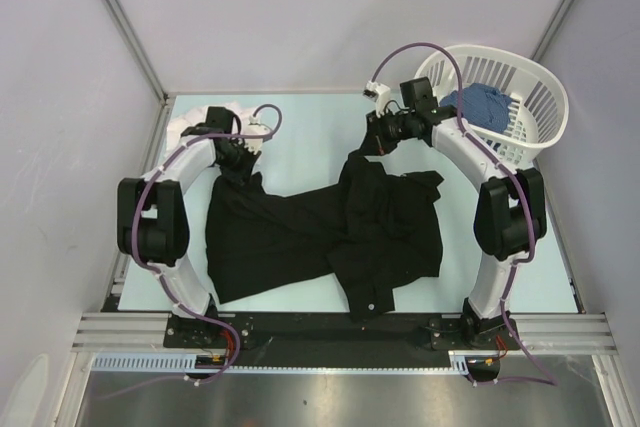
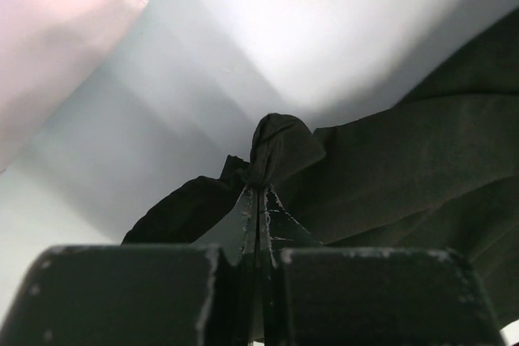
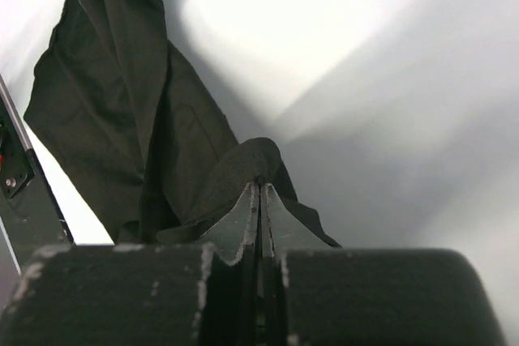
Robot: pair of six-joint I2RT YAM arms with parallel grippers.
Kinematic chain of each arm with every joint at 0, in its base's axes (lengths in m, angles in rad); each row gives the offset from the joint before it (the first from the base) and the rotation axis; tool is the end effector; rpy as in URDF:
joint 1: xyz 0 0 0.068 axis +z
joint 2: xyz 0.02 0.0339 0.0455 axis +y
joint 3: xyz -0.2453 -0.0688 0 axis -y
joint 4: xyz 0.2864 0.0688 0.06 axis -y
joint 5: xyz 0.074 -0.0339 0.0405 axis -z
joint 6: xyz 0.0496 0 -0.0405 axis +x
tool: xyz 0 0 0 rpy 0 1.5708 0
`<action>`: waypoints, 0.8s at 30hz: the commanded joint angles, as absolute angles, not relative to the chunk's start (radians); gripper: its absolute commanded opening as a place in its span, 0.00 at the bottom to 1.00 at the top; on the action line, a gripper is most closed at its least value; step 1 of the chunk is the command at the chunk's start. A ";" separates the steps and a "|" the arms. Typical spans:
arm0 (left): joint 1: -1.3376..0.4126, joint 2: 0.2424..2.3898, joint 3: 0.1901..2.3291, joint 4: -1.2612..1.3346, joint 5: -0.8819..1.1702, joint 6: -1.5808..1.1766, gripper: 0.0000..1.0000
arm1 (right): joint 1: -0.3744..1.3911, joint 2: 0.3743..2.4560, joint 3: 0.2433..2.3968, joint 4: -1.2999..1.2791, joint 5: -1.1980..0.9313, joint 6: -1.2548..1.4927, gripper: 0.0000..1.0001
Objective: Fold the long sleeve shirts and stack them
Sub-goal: Fold the shirt
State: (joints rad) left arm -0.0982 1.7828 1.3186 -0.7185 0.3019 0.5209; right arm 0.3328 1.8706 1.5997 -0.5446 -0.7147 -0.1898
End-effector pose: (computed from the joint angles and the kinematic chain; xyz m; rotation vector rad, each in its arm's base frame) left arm 0.3971 -0.0539 0.1664 0.8950 2.5346 -0.2888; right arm 0.4250 0.1813 0.2479 -0.9182 2.1221 0.9167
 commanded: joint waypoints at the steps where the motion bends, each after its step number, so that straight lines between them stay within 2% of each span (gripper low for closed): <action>1: -0.089 1.703 1.354 -0.724 0.351 0.491 0.00 | 0.322 1.844 1.646 -0.531 -0.724 -0.216 0.00; 6: -0.026 1.619 1.382 -0.675 0.368 0.453 0.00 | 0.296 1.760 1.623 -0.402 -0.654 -0.201 0.00; 13: 0.092 1.586 1.417 -0.597 0.301 0.399 0.00 | 0.272 1.750 1.647 -0.025 -0.511 -0.279 0.00; 24: 0.147 1.710 1.416 -0.489 0.267 0.333 0.00 | 0.298 2.117 1.913 0.411 -0.344 -0.443 0.00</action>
State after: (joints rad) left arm 0.1448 1.6672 1.3907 -0.5503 0.2798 0.3801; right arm 0.2802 1.9999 1.8191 0.1703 -0.4198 -0.3367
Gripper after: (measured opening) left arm 0.005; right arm 0.009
